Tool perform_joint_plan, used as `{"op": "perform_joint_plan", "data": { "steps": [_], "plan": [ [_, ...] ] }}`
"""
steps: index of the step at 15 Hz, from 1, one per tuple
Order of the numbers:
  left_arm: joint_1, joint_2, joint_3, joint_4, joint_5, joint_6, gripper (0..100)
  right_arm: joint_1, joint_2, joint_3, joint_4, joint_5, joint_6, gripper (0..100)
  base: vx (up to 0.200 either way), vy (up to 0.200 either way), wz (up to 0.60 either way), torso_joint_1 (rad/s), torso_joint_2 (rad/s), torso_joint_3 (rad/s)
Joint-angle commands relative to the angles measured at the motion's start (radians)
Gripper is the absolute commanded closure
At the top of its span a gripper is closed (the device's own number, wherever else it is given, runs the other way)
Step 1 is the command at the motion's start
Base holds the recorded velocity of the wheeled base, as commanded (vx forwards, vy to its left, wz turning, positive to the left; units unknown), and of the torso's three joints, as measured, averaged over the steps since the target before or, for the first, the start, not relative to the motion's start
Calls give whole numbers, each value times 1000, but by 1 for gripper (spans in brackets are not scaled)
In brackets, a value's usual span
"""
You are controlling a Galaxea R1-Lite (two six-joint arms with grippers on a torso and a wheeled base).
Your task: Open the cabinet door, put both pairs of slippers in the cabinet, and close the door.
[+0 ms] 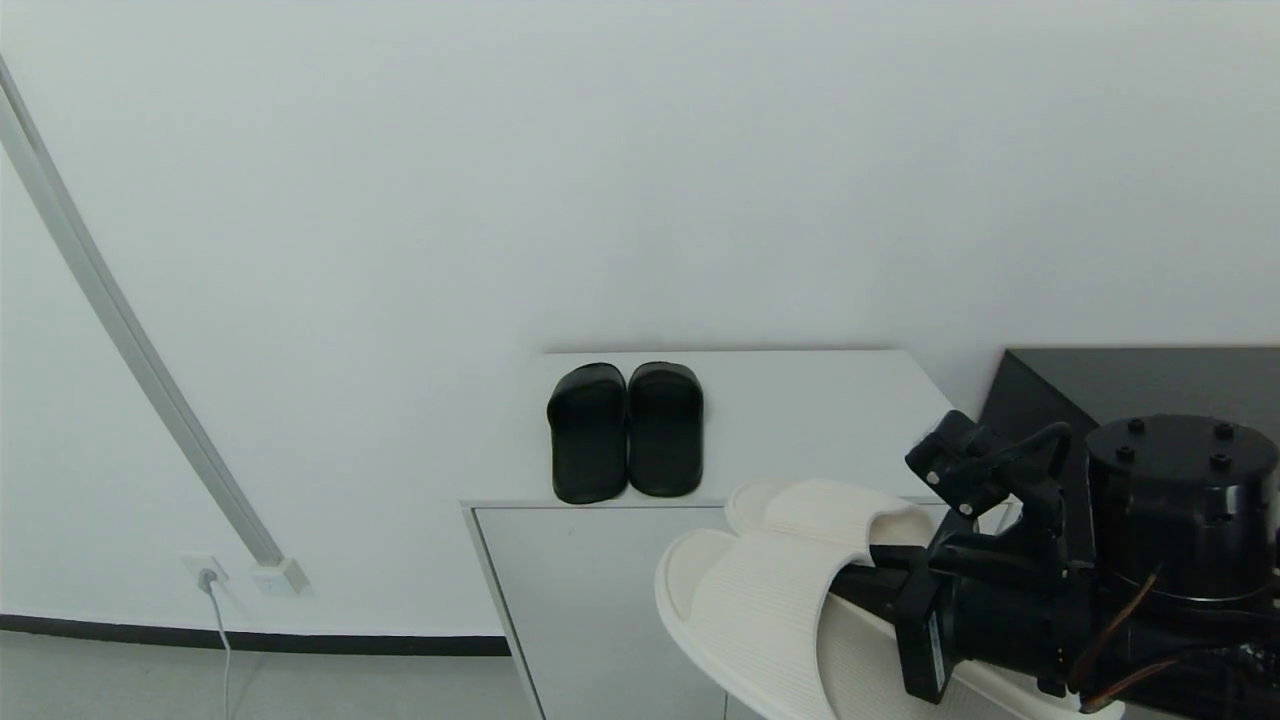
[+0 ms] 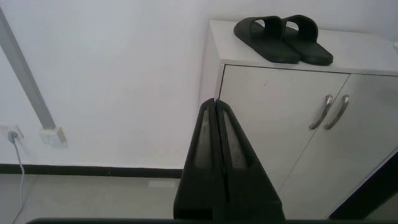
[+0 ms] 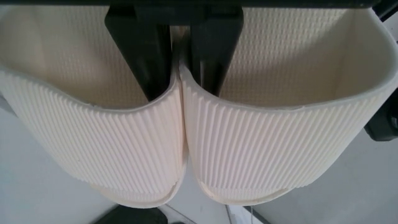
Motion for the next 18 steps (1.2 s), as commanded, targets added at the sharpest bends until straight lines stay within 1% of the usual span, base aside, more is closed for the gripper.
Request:
{"op": "perform_joint_plan", "data": {
  "steps": [1,7,8,18],
  "plan": [
    [0,0,0,0,0,-1,100,2,2,11,-1,0,-4,100,0,0,0,-163,388,217],
    [0,0,0,0,0,-2,100,13,-3,30,-7,0,-19,100,0,0,0,-215,509,294],
    [0,0,0,2,-1,-1,0,13,-6,30,-7,0,-19,100,0,0,0,-217,549,315],
    [0,0,0,0,0,2,0,16,-8,33,-7,-2,-22,100,0,0,0,-197,516,318]
  ]
}}
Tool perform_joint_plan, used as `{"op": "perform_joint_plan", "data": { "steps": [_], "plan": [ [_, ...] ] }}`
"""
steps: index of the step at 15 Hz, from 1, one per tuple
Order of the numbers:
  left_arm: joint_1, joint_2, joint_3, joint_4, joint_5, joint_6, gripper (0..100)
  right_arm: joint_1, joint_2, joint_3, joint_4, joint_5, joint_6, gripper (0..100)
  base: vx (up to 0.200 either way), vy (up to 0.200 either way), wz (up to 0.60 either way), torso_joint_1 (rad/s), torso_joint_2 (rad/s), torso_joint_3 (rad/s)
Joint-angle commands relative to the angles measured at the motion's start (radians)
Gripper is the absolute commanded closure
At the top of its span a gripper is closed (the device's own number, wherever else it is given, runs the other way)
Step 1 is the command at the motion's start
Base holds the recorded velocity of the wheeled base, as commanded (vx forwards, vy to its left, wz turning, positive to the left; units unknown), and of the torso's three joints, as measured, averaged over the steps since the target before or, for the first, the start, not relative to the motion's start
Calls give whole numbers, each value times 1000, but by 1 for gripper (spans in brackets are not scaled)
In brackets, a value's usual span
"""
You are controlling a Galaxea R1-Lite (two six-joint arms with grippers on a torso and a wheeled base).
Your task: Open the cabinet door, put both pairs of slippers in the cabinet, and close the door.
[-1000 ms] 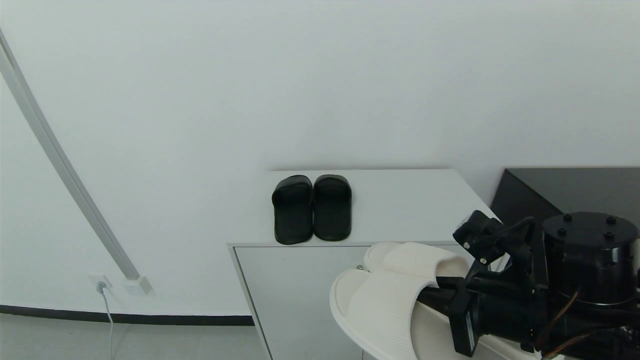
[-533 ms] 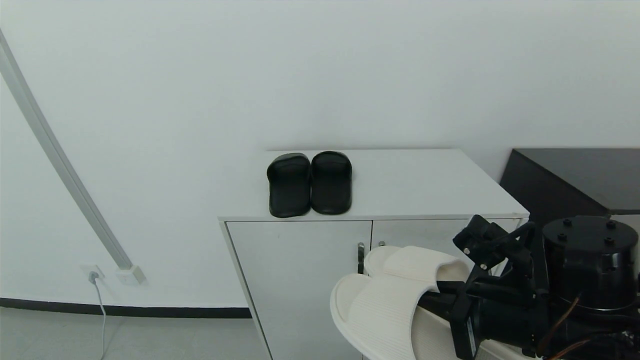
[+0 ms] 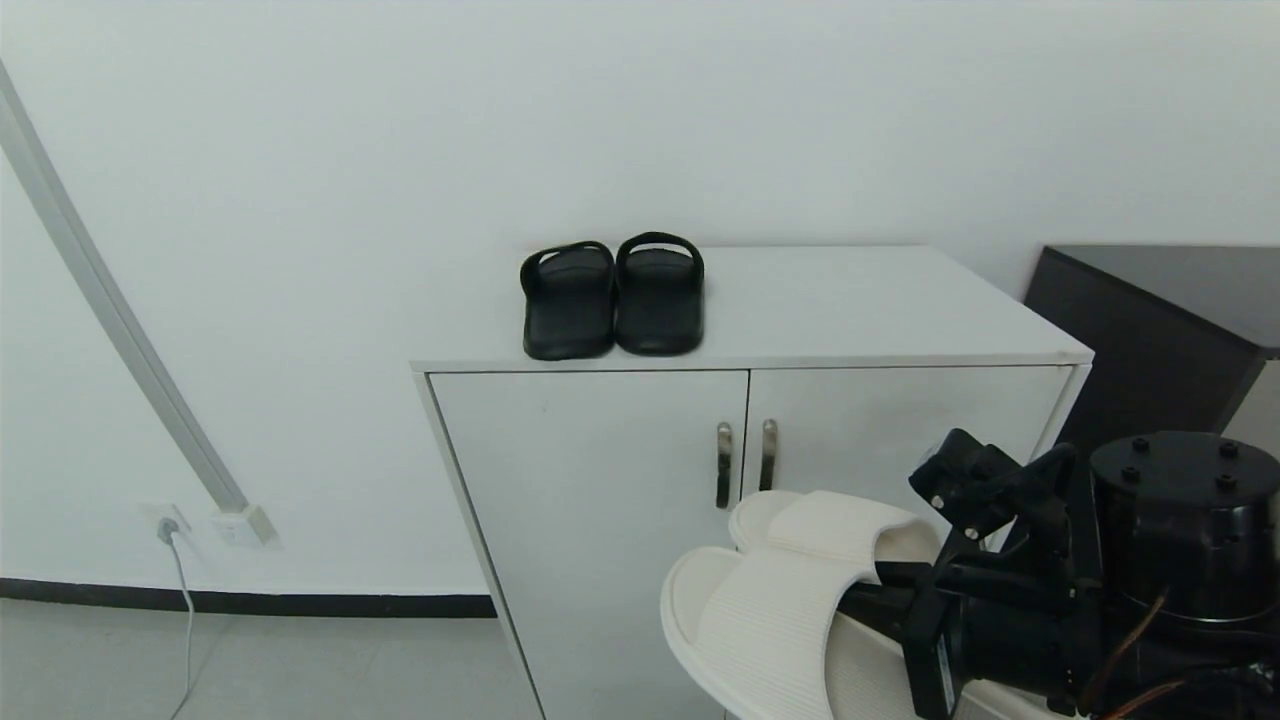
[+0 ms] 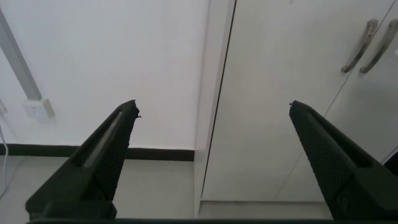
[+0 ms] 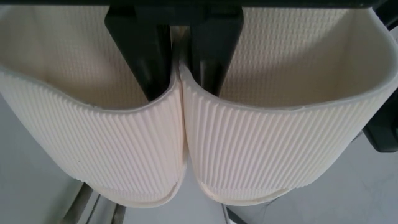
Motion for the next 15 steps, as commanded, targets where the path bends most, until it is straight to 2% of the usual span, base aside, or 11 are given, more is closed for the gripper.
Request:
{"op": "perform_joint_plan", "data": {
  "steps": [1,6,8,10,11,12,15],
  "plan": [
    [0,0,0,0,0,3,0,2,1,1,0,1,0,100,0,0,0,-149,486,325],
    [0,0,0,0,16,9,0,14,12,3,0,2,0,100,0,0,0,-141,469,332],
    [0,3,-34,-5,29,45,0,17,11,6,-2,2,0,100,0,0,0,-100,459,349],
    [0,94,-196,3,25,-26,0,20,14,18,-28,2,0,100,0,0,0,-76,452,361],
    [0,161,-225,-2,19,-27,0,20,20,20,-40,2,-2,100,0,0,0,-46,442,383],
    [-1,208,-241,-11,-4,-27,0,20,21,23,-45,1,-2,100,0,0,0,-41,432,383],
    [-1,367,-278,-28,-144,-27,0,20,32,29,-46,2,0,100,0,0,0,-15,212,181]
  ]
}}
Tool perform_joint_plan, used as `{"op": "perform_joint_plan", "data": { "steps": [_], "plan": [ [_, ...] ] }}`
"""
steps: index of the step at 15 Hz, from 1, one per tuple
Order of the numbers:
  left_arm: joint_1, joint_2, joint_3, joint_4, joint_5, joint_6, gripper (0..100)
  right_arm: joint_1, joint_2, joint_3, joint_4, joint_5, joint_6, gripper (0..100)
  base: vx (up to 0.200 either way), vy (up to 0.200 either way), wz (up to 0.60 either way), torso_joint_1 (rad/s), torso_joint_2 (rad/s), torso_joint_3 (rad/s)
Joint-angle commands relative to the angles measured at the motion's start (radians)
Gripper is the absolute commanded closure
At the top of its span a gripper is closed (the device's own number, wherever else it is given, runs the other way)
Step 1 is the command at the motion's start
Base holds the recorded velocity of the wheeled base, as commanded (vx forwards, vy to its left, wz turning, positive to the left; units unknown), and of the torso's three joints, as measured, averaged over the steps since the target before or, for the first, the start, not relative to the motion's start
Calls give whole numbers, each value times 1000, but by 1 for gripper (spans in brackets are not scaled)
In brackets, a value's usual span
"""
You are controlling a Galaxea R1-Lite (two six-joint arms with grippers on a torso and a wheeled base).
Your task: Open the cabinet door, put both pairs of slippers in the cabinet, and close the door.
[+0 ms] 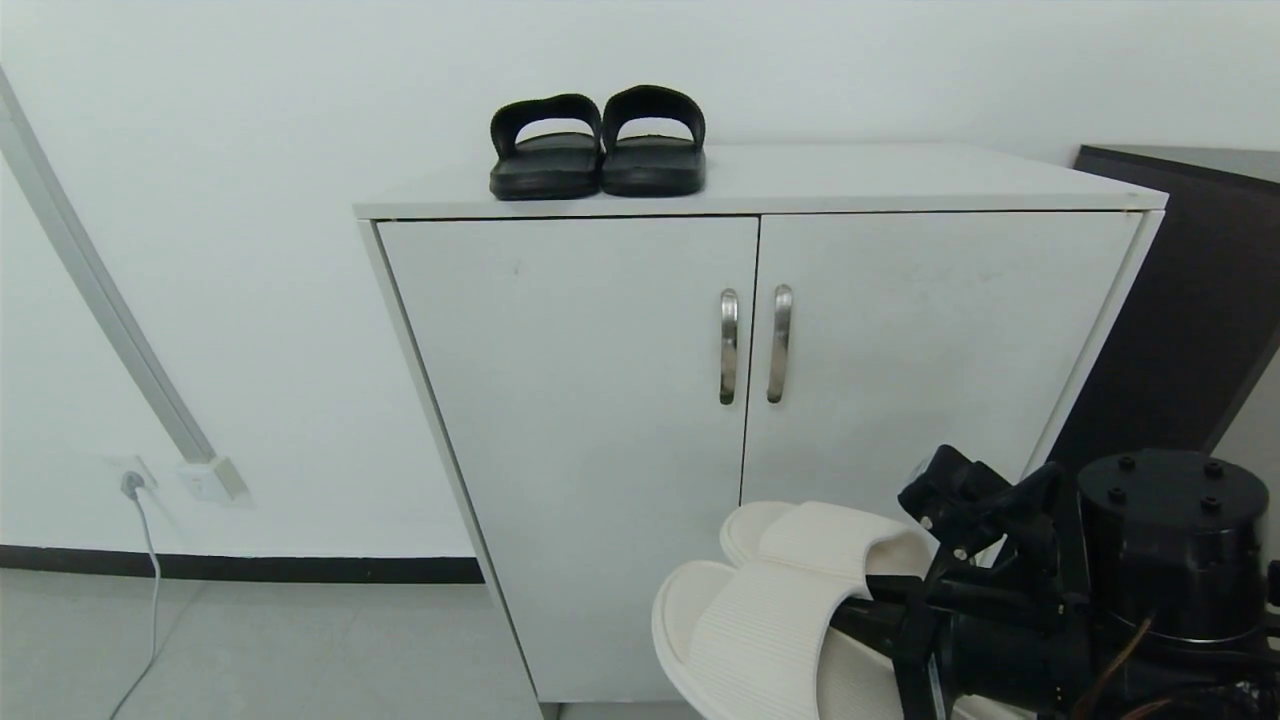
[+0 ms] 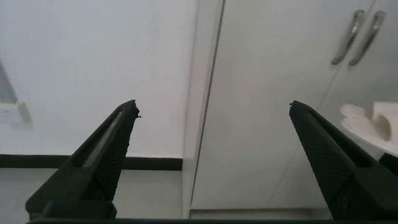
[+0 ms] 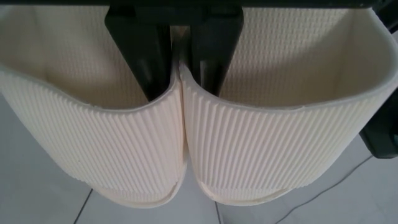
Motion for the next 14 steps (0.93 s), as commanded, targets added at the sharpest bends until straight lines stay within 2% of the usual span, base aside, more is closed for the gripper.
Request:
{"op": "perform_joint_plan", "data": {
  "steps": [1,2,4,5,6,8,9,11,12,13,14],
  "plan": [
    [-2,181,-32,-35,-110,2,0,0,12,2,0,1,0,100,0,0,0,0,0,0],
    [0,234,-32,-67,-188,22,0,0,12,3,0,1,0,100,0,0,0,0,0,0],
    [-2,364,-34,-156,-301,56,0,0,10,3,-1,0,0,100,0,0,0,0,0,0],
    [-2,411,-37,-196,-324,59,0,0,8,3,0,0,0,100,0,0,0,0,0,0],
    [-21,513,-41,-291,-366,58,0,0,7,3,-1,-2,-1,100,0,0,0,2,-66,2],
    [-123,663,-55,-422,-370,49,0,0,5,6,-12,-4,-1,100,0,0,0,0,0,0],
    [-176,708,-60,-452,-367,39,0,0,5,14,-18,-4,0,100,0,0,0,0,0,0],
    [-293,767,-121,-454,-367,24,0,0,12,20,-26,-4,-3,100,0,0,0,0,0,0],
    [-374,806,-175,-454,-361,-7,0,0,13,25,-27,-2,-7,100,0,0,0,-17,237,154],
    [-445,856,-235,-454,-343,-54,0,0,13,26,-26,-2,-7,100,0,0,0,2,188,95],
    [-489,896,-276,-457,-327,-79,0,0,13,26,-26,1,-7,100,0,0,0,7,119,36]
  ]
}}
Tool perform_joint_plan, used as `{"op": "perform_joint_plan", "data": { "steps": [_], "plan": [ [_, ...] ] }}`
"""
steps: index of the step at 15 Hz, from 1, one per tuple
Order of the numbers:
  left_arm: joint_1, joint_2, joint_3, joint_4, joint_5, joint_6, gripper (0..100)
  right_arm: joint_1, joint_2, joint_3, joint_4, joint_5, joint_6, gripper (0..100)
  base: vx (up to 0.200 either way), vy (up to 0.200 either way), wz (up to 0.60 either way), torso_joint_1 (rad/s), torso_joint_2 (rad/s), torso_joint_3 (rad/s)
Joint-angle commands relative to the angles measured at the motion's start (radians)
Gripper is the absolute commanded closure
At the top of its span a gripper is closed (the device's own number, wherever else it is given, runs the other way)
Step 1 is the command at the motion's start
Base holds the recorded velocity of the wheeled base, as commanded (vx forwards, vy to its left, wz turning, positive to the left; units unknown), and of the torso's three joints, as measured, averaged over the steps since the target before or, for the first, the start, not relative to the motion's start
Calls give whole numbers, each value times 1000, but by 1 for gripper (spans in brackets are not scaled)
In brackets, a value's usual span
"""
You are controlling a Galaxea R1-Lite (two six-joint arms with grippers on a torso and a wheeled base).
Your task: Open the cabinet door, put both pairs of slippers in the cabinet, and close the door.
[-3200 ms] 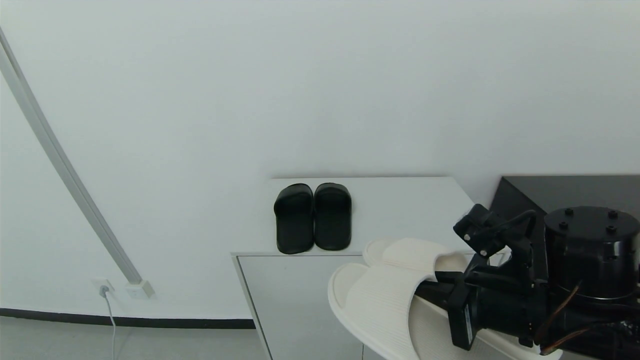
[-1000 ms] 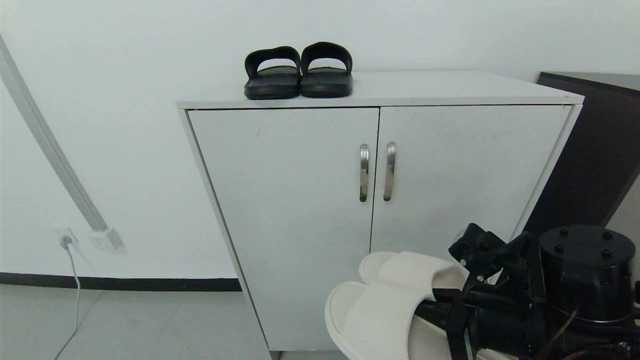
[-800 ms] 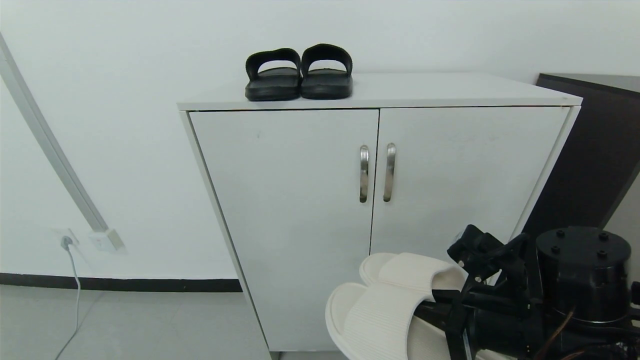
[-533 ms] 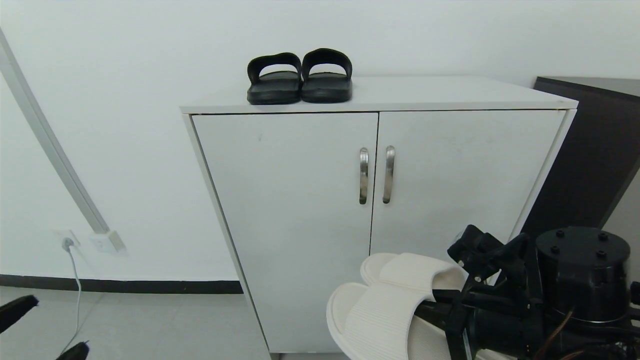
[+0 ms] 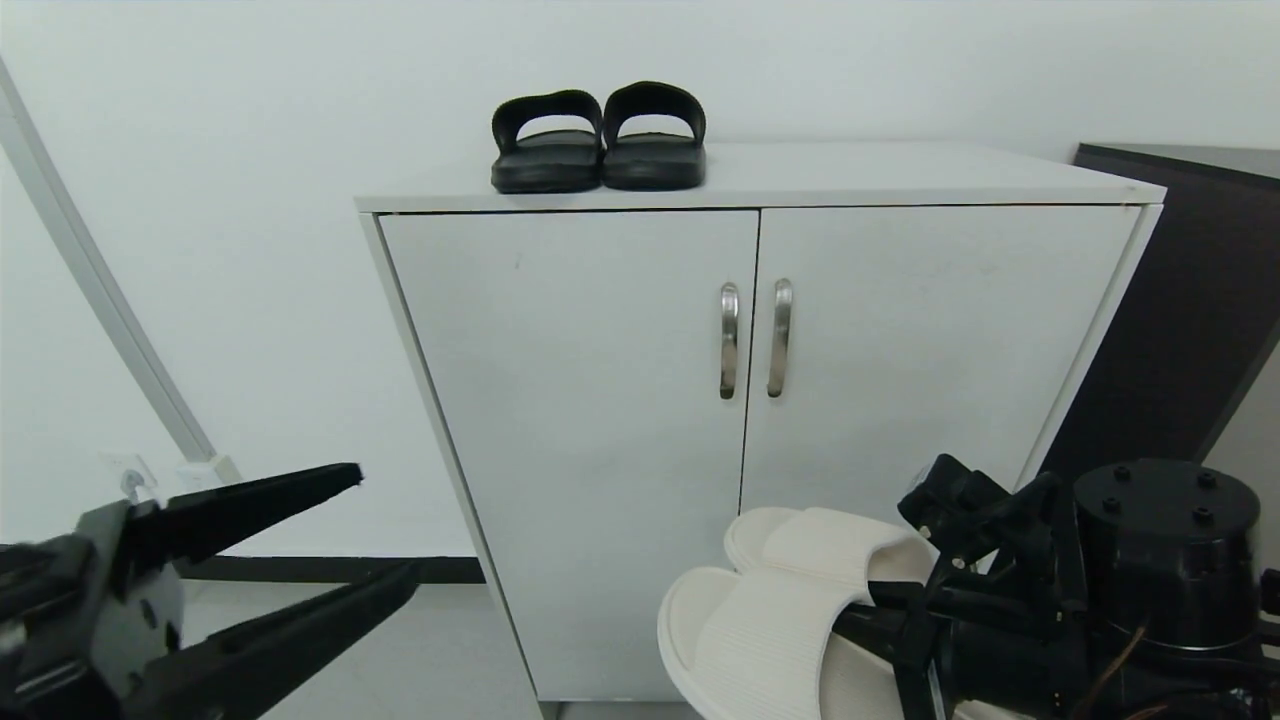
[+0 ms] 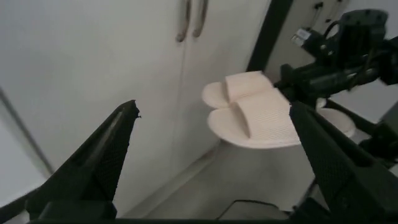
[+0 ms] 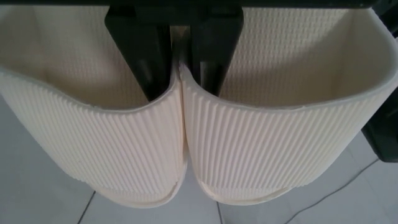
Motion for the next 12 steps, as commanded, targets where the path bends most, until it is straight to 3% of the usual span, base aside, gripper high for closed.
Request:
{"op": "perform_joint_plan", "data": {
  "steps": [1,2,3,5,8,11,12],
  "plan": [
    [-138,161,-117,-7,28,-48,0,1,2,5,0,4,0,100,0,0,0,2,66,36],
    [-221,265,-196,-23,31,-59,0,1,2,11,0,7,0,100,0,0,0,0,0,0],
    [-267,330,-237,-47,33,-60,0,1,2,14,0,21,0,100,0,0,0,0,0,0],
    [-316,455,-312,-113,33,-83,0,-5,0,14,0,48,1,100,0,0,0,0,0,0],
    [-323,573,-409,-152,-9,-136,0,-7,3,14,0,51,3,100,0,0,0,0,0,0],
    [-323,623,-499,-161,-119,-271,0,-8,0,16,0,74,3,100,0,0,0,0,0,0],
    [-322,652,-527,-172,-117,-283,0,-8,0,17,0,91,3,100,0,0,0,0,0,0]
  ]
}}
